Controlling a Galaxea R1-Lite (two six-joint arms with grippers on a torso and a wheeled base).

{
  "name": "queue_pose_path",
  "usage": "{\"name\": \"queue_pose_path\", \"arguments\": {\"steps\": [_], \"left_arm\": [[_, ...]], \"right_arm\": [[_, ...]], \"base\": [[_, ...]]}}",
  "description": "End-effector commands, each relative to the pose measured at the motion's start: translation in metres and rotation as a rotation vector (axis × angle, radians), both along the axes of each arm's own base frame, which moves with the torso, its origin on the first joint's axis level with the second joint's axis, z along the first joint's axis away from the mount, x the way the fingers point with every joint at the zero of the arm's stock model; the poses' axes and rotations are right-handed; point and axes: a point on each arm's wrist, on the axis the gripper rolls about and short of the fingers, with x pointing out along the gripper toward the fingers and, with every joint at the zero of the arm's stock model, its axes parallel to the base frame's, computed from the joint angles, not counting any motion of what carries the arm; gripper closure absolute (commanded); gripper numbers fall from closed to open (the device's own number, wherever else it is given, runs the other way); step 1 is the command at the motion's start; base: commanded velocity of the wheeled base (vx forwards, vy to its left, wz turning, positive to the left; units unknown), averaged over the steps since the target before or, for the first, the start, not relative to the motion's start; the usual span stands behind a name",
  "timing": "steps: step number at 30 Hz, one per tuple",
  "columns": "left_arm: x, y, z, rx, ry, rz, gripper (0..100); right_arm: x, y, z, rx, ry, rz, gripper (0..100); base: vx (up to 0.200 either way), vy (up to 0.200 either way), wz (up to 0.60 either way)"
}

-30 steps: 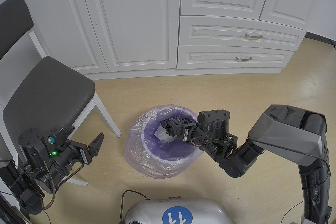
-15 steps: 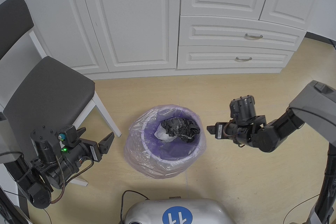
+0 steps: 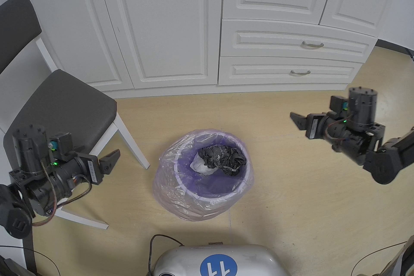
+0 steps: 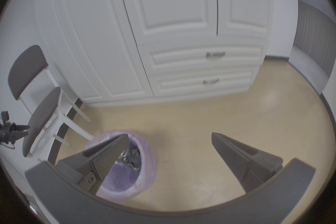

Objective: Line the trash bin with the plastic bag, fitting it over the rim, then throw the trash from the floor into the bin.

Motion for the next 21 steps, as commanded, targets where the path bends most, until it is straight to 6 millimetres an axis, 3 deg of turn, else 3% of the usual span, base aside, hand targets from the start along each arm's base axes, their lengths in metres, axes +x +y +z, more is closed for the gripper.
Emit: {"name": "queue_pose_path", "arguments": {"steps": [1, 5, 14, 21], "left_arm": [[-0.048, 0.022, 0.087, -0.043, -0.246, 0.062, 0], [-0.071, 0.033, 0.116, -0.048, -0.285, 0.105, 0], [-0.118, 0.048, 0.145, -0.020, -0.411, 0.159, 0], [-0.131, 0.052, 0.166, 0.068, -0.509, 0.182, 0]], "right_arm": [[-0.062, -0.050, 0.063, -0.073, -0.313, -0.081, 0], [-0.089, -0.067, 0.091, -0.111, -0.425, -0.105, 0], [-0.137, -0.092, 0.121, -0.104, -0.530, -0.184, 0], [-0.166, -0.101, 0.144, -0.071, -0.594, -0.203, 0]], "base": [[0.000, 0.000, 0.00], [0.000, 0.000, 0.00], [0.000, 0.000, 0.00], [0.000, 0.000, 0.00]]}}
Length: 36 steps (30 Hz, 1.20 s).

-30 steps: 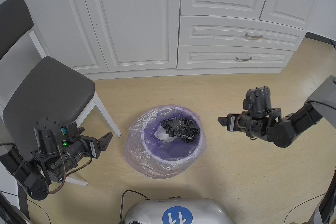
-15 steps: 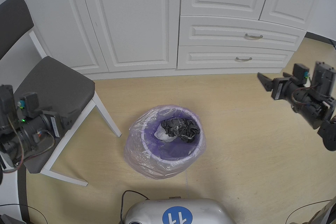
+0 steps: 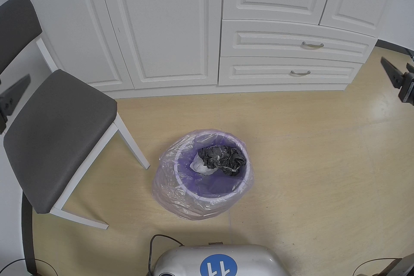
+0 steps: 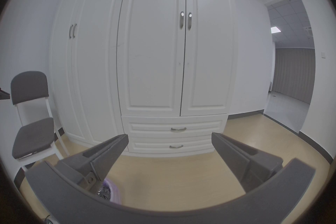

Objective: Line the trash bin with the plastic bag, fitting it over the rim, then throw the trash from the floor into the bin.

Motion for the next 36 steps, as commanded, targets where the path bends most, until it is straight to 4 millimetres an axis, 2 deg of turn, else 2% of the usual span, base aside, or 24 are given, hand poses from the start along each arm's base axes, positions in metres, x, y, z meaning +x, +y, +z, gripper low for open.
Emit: {"name": "queue_pose_path", "arguments": {"steps": [1, 7, 10, 11, 12, 15, 16, 17, 18, 19, 22, 24, 25, 31, 36], "left_arm": [[-0.022, 0.005, 0.023, 0.019, -0.118, 0.026, 0], [-0.038, 0.009, 0.040, 0.008, -0.203, 0.066, 0], [-0.055, 0.012, 0.049, -0.005, -0.267, 0.101, 0], [-0.055, 0.012, 0.049, -0.005, -0.267, 0.101, 0], [-0.066, 0.014, 0.054, -0.010, -0.305, 0.109, 0], [-0.083, 0.016, 0.063, -0.003, -0.351, 0.119, 0], [-0.083, 0.016, 0.063, -0.003, -0.351, 0.119, 0], [-0.093, 0.018, 0.068, 0.003, -0.363, 0.123, 0], [-0.094, 0.018, 0.068, 0.004, -0.364, 0.122, 0], [-0.102, 0.019, 0.071, 0.006, -0.372, 0.127, 0], [-0.114, 0.020, 0.071, 0.008, -0.394, 0.136, 0], [-0.116, 0.021, 0.070, 0.008, -0.398, 0.137, 0], [-0.124, 0.021, 0.068, 0.012, -0.401, 0.144, 0], [-0.137, 0.022, 0.058, 0.019, -0.385, 0.160, 0], [-0.155, 0.022, 0.040, 0.024, -0.385, 0.184, 0]], "right_arm": [[-0.034, -0.009, 0.030, 0.033, -0.135, -0.021, 0], [-0.060, -0.013, 0.065, 0.068, -0.241, -0.026, 0], [-0.091, -0.016, 0.090, 0.080, -0.317, -0.032, 0], [-0.091, -0.016, 0.090, 0.080, -0.317, -0.032, 0], [-0.109, -0.017, 0.100, 0.087, -0.344, -0.030, 0], [-0.133, -0.017, 0.108, 0.086, -0.360, -0.022, 0], [-0.133, -0.017, 0.108, 0.086, -0.360, -0.022, 0], [-0.146, -0.018, 0.110, 0.082, -0.362, -0.016, 0], [-0.147, -0.018, 0.110, 0.082, -0.360, -0.017, 0], [-0.158, -0.018, 0.110, 0.081, -0.357, -0.015, 0], [-0.173, -0.019, 0.105, 0.082, -0.365, -0.015, 0], [-0.177, -0.019, 0.104, 0.080, -0.368, -0.016, 0], [-0.191, -0.019, 0.099, 0.083, -0.385, -0.014, 0], [-0.221, -0.020, 0.080, 0.085, -0.430, -0.017, 0], [-0.247, -0.021, 0.054, 0.085, -0.473, -0.019, 0]], "base": [[0.000, 0.000, 0.00], [0.000, 0.000, 0.00], [0.000, 0.000, 0.00], [0.000, 0.000, 0.00], [0.000, 0.000, 0.00], [0.000, 0.000, 0.00], [0.000, 0.000, 0.00], [0.000, 0.000, 0.00], [0.000, 0.000, 0.00], [0.000, 0.000, 0.00], [0.000, 0.000, 0.00], [0.000, 0.000, 0.00], [0.000, 0.000, 0.00], [0.000, 0.000, 0.00], [0.000, 0.000, 0.00]]}}
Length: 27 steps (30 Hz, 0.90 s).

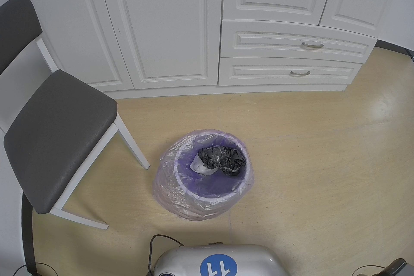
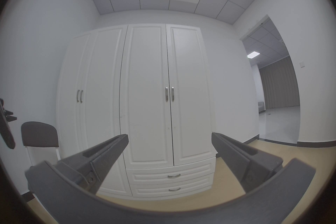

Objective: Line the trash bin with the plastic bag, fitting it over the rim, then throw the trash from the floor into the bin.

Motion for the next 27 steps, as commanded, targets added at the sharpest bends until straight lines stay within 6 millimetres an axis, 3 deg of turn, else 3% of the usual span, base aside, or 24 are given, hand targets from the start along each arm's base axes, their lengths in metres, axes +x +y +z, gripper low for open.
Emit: {"name": "queue_pose_path", "arguments": {"steps": [1, 7, 17, 27], "left_arm": [[-0.027, 0.001, -0.020, -0.002, -0.027, 0.026, 0], [-0.050, 0.003, -0.047, -0.001, 0.005, 0.027, 0], [-0.057, 0.000, -0.075, -0.005, 0.062, 0.074, 0], [-0.072, -0.003, -0.085, -0.001, 0.044, 0.101, 0]], "right_arm": [[-0.037, -0.001, -0.029, 0.002, -0.069, -0.001, 0], [-0.053, -0.004, -0.054, 0.005, -0.069, 0.027, 0], [-0.072, -0.008, -0.101, 0.010, -0.098, 0.050, 0], [-0.088, 0.000, -0.116, 0.071, -0.164, 0.045, 0]], "base": [[0.000, 0.000, 0.00], [0.000, 0.000, 0.00], [0.000, 0.000, 0.00], [0.000, 0.000, 0.00]]}}
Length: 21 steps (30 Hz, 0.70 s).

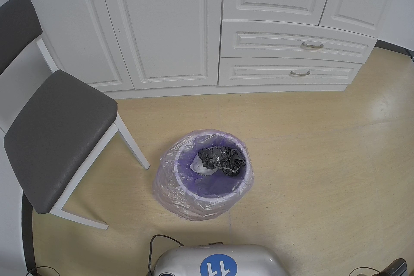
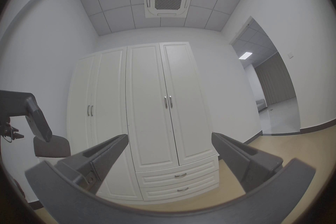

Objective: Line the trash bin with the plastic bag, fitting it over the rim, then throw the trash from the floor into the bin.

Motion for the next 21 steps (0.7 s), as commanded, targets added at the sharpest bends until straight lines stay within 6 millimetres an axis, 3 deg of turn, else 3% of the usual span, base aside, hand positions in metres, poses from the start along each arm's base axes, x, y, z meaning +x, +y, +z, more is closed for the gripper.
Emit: {"name": "queue_pose_path", "arguments": {"steps": [1, 10, 15, 21], "left_arm": [[-0.014, -0.001, -0.009, 0.002, -0.025, 0.005, 0], [-0.032, 0.006, -0.027, -0.001, -0.011, -0.053, 0], [-0.030, 0.005, -0.032, -0.016, 0.008, -0.043, 0], [-0.026, 0.000, -0.059, -0.014, 0.023, -0.014, 0]], "right_arm": [[-0.012, 0.004, -0.014, -0.004, -0.042, -0.019, 0], [-0.002, 0.004, -0.026, 0.010, -0.004, -0.033, 0], [0.000, 0.004, -0.028, 0.008, 0.007, -0.037, 0], [0.002, 0.005, -0.029, -0.029, 0.020, -0.062, 0]], "base": [[0.000, 0.000, 0.00], [0.000, 0.000, 0.00], [0.000, 0.000, 0.00], [0.000, 0.000, 0.00]]}}
